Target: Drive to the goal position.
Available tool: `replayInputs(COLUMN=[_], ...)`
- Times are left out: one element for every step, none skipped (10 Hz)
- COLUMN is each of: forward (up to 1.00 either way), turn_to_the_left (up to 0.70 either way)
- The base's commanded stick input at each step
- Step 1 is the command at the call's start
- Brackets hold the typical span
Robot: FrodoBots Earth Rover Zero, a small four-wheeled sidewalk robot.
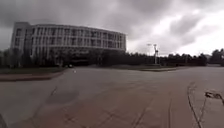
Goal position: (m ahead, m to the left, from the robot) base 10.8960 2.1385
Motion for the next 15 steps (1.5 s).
replayInputs(forward=[0.0,0.0,0.0,0.0,0.0,0.0,0.0,0.0,0.0,0.05,0.27,0.5,0.75,0.85,0.85], turn_to_the_left=[0.0,0.0,0.0,0.0,0.0,0.0,0.0,0.0,0.0,0.0,0.0,0.0,0.0,0.0,0.0])
